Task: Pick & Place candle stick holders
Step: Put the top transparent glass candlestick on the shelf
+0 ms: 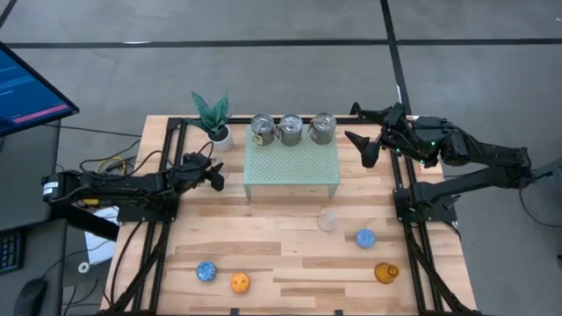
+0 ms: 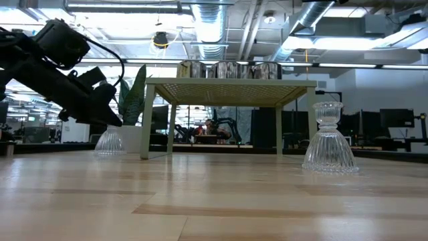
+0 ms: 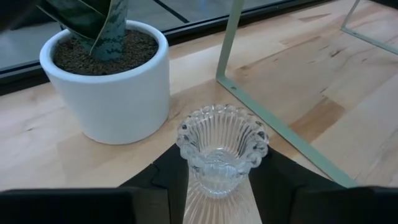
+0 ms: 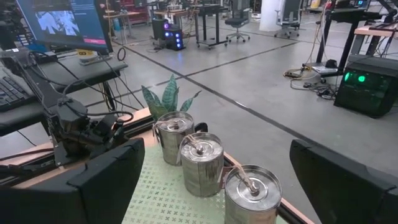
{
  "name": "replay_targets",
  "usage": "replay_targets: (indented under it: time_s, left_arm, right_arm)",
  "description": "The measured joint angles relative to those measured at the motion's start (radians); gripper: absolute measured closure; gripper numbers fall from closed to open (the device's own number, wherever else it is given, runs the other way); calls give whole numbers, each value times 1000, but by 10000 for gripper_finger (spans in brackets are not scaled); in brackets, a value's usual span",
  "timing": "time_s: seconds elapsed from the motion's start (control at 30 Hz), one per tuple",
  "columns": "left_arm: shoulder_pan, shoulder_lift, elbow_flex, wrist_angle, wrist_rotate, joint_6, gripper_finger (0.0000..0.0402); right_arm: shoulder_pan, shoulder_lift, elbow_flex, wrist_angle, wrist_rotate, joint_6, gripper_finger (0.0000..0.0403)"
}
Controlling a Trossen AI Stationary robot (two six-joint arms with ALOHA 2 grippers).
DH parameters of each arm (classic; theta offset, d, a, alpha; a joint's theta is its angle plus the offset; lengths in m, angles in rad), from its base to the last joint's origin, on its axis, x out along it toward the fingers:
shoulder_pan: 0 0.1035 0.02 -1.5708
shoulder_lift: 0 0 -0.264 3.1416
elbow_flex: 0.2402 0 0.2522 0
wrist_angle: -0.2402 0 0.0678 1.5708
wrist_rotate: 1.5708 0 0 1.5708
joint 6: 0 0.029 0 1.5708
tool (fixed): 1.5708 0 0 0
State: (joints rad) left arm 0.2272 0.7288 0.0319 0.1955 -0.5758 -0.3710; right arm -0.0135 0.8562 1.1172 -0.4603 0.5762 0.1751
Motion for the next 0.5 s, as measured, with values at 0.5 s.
replay_targets:
  time_s: [0.5]
  left_arm:
    - [-17, -2, 101, 6, 53, 21, 267]
  right_arm:
    - [0, 0, 0, -5, -3, 3, 12]
